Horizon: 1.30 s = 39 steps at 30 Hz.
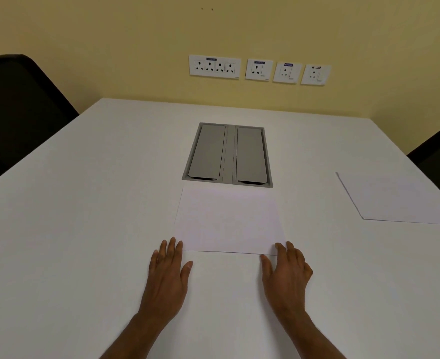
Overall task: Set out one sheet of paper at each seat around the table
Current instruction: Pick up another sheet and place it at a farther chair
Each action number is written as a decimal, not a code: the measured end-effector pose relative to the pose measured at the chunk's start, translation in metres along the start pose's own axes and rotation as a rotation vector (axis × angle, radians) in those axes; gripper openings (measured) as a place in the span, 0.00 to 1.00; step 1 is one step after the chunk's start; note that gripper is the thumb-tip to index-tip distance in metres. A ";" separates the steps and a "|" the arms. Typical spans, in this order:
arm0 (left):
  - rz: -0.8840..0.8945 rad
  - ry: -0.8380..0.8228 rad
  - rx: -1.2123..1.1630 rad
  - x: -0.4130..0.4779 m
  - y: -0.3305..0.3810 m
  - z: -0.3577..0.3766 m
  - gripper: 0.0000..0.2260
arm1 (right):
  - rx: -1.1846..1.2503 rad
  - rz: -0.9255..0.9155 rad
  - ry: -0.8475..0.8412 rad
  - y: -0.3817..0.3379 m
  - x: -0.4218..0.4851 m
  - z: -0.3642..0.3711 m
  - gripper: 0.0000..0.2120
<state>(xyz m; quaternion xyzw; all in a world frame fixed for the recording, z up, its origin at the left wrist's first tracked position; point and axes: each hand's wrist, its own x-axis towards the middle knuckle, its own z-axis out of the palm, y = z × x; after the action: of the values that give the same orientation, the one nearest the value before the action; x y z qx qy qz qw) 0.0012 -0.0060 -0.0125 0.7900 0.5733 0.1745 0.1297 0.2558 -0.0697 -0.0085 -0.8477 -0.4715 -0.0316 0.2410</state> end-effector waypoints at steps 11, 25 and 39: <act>0.017 0.033 0.062 -0.003 -0.003 0.006 0.31 | 0.204 0.032 0.111 -0.007 0.005 0.002 0.15; -0.081 0.151 -0.241 -0.001 0.003 -0.002 0.25 | 1.113 0.804 0.003 -0.033 0.041 -0.028 0.13; -0.319 0.400 -0.633 -0.011 0.025 -0.058 0.15 | 1.370 0.878 -0.083 -0.043 0.000 -0.067 0.12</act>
<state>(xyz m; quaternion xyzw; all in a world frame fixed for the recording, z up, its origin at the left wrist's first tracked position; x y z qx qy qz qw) -0.0054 -0.0240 0.0485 0.5626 0.6205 0.4702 0.2780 0.2323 -0.0805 0.0667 -0.6202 -0.0195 0.3926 0.6789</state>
